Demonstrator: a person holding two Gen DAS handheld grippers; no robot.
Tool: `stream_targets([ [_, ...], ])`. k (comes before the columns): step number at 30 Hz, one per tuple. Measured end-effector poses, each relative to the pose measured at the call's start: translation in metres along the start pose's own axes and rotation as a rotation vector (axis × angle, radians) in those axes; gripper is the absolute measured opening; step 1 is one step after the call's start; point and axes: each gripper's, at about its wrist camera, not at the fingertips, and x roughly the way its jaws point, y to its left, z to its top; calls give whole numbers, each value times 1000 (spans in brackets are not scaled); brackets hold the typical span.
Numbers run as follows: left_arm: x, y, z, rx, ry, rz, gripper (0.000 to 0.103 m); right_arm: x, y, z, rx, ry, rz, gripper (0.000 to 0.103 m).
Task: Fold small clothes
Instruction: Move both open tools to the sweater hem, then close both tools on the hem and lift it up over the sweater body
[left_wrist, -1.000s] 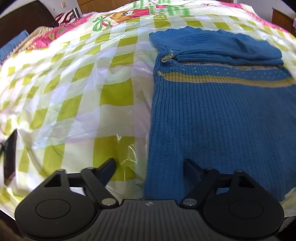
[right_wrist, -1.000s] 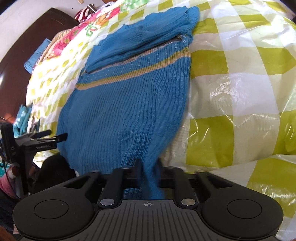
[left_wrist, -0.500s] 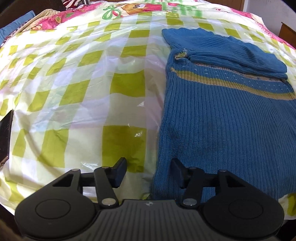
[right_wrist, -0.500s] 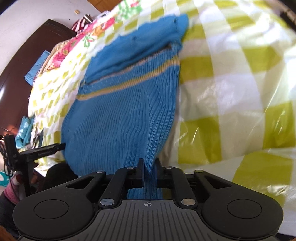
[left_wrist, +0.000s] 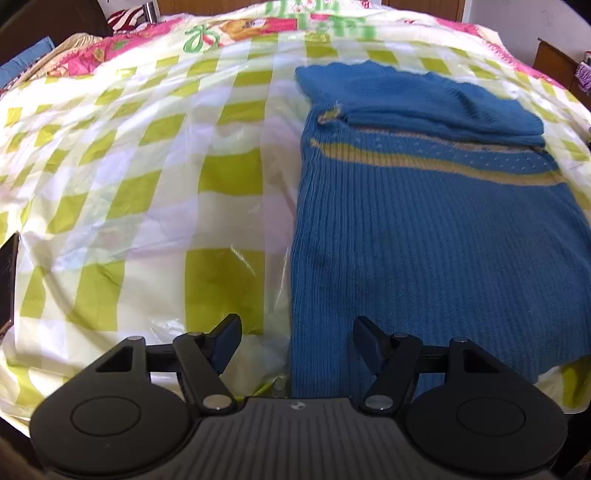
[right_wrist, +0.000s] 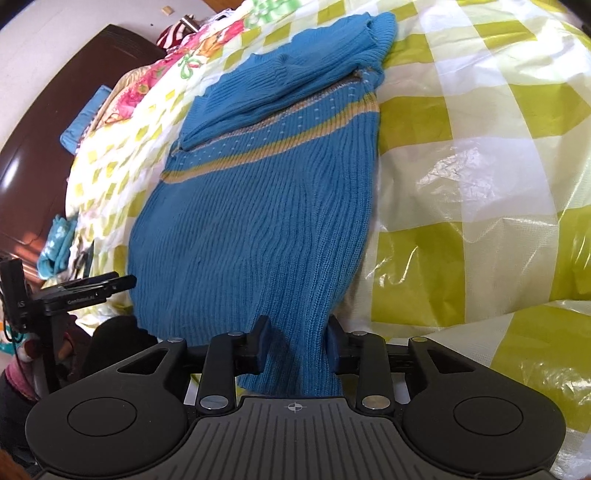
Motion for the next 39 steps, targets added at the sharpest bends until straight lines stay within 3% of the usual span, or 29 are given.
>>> stream_targets([
  [4, 13, 2, 0, -54, 27, -11, 76, 6, 0, 0, 20, -4, -18, 32],
  [6, 6, -1, 0, -45, 11, -23, 62, 5, -2, -1, 28, -7, -24, 24],
  [7, 3, -2, -1, -48, 10, -39, 54, 4, -4, -1, 35, -7, -19, 13],
  [8, 0, -2, -2, -50, 10, -42, 52, 2, -6, -1, 45, -9, -8, 9],
  [9, 0, -2, -2, -48, 10, -43, 50, 2, -7, -2, 53, -12, -1, 9],
  [11, 3, 1, -2, -78, 18, -65, 37, -1, -7, -2, 52, -21, 4, 8],
  [16, -1, -1, 2, -83, 0, -105, 36, 0, -6, 0, 56, -29, 10, 8],
  [24, 24, -9, 7, -40, 93, -90, 37, 9, -4, 3, 57, 8, 16, 23],
  [26, 18, -10, 5, -26, 84, -96, 29, 9, -1, 2, 48, 10, -4, 19],
  [28, 7, -6, 1, -47, 81, -158, 19, 3, 1, 1, 52, -1, 15, 8],
  [31, -11, 3, 0, -124, 45, -268, 19, -18, 0, 2, 91, -52, 107, 7],
  [34, -26, 17, 8, -254, -23, -439, 19, -41, -3, 8, 142, -129, 207, 7],
  [36, -29, 24, 22, -324, -69, -544, 19, -50, -7, 16, 188, -174, 264, 7],
  [39, -25, 30, 50, -375, -126, -630, 19, -54, -7, 38, 220, -217, 313, 7],
])
